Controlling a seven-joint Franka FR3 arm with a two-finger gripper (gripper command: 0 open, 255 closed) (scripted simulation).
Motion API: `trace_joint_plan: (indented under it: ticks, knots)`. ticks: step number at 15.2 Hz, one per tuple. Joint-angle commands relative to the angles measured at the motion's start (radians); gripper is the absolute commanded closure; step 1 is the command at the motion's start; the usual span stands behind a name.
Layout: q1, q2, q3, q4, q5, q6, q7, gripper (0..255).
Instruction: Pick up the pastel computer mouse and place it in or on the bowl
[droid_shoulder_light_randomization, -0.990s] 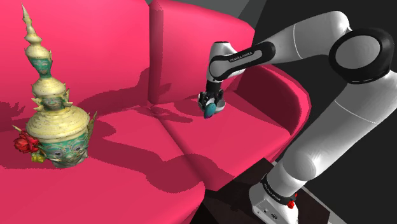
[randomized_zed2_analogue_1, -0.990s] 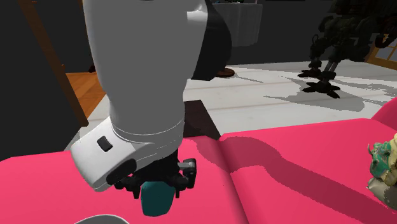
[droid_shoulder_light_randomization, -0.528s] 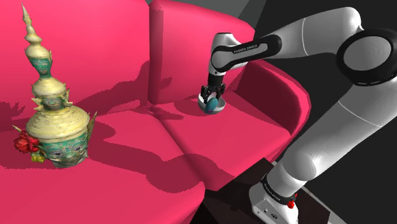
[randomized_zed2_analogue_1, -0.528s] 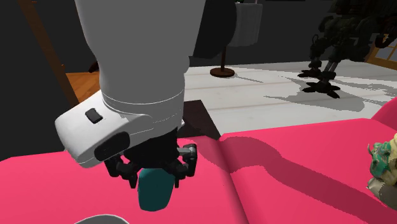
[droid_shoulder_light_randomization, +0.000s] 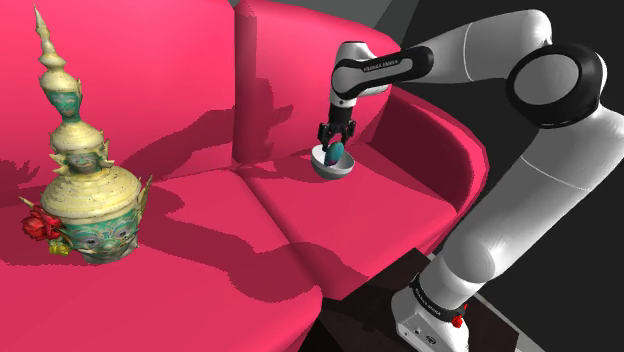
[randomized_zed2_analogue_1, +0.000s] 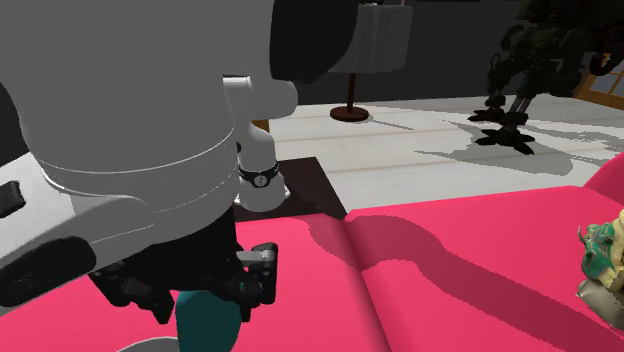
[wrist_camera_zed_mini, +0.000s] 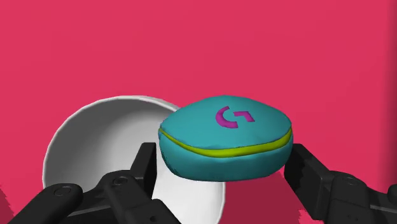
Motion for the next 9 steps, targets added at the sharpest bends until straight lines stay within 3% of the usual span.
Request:
trace_joint_plan:
  ticks: [1, 9]
  knots:
    - [-0.019, 0.058, -0.018, 0.077, -0.003, -0.015, -0.037, 255]
    - [-0.084, 0.309, -0.063, 0.424, 0.005, -0.1, -0.158, 255]
